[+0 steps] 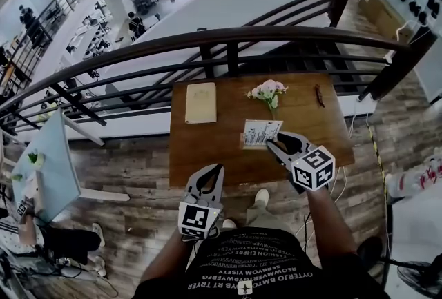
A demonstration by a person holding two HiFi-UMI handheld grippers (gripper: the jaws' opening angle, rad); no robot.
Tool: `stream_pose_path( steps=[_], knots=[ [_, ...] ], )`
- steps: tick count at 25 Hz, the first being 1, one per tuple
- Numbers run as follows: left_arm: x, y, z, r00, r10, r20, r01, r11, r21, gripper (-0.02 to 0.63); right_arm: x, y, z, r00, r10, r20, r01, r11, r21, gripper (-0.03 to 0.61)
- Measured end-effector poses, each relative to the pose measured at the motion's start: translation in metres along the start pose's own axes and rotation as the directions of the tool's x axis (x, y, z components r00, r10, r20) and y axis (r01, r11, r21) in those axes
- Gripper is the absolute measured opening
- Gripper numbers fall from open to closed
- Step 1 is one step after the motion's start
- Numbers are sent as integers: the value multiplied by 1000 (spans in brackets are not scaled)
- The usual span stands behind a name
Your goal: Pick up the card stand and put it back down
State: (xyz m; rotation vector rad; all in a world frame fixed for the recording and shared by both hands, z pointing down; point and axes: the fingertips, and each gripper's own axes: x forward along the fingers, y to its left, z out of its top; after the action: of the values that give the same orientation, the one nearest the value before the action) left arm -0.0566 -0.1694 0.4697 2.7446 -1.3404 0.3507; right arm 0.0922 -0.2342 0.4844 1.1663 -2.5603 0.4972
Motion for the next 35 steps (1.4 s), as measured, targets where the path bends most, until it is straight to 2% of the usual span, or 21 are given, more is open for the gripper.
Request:
stream_pose_path(
  steps=[15, 35],
  knots=[
    [-5, 0, -4, 1000, -13, -7, 13, 1000, 10, 23, -16, 1, 41, 997, -18, 68, 20, 999, -36, 140],
    [15, 2, -20, 998, -1, -62, 0, 1000, -22, 24, 7, -38, 13, 997, -34, 75, 34, 999, 6, 140]
  ],
)
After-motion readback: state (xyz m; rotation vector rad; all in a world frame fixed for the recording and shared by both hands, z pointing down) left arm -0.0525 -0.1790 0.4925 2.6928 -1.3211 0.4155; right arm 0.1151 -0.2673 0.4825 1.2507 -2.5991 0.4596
